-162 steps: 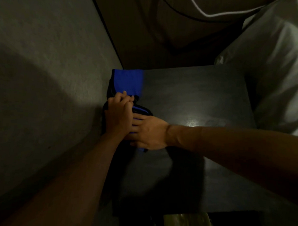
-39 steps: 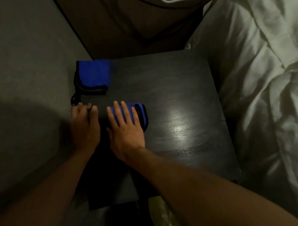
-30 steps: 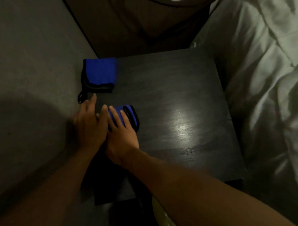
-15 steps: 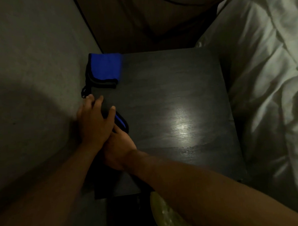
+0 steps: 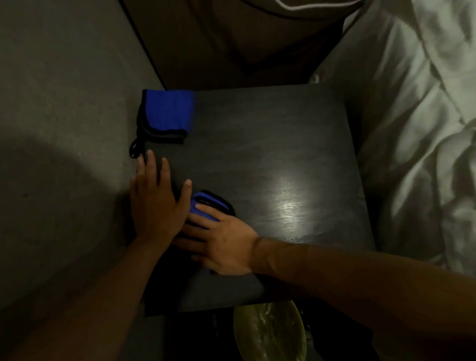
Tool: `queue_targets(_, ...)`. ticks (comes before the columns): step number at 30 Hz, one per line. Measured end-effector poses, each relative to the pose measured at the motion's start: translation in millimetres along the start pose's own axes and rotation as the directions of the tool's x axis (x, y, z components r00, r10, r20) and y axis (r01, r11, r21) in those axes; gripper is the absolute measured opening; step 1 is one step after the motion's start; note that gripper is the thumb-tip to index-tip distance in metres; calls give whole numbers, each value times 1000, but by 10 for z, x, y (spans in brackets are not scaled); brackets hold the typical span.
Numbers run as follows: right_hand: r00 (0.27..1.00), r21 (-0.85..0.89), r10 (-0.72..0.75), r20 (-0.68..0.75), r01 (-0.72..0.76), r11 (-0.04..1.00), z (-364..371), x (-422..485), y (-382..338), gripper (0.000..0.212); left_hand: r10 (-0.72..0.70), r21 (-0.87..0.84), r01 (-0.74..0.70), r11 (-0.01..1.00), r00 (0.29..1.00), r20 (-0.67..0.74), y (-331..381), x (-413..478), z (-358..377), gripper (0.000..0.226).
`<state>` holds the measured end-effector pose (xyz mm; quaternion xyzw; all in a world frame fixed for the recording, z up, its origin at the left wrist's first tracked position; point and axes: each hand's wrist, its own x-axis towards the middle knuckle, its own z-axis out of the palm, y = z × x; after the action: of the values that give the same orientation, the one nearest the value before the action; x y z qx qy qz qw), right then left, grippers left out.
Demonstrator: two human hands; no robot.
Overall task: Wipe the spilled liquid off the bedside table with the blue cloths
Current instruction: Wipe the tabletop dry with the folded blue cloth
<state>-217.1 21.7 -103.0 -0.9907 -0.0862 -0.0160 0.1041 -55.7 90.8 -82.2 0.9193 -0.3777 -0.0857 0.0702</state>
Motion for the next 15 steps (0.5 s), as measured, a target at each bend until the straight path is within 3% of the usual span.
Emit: queue_targets(15,976,-41,28,216,-20,999,-201,-780,484,59,102,6,-103,995,992,71,5,-104,134,86)
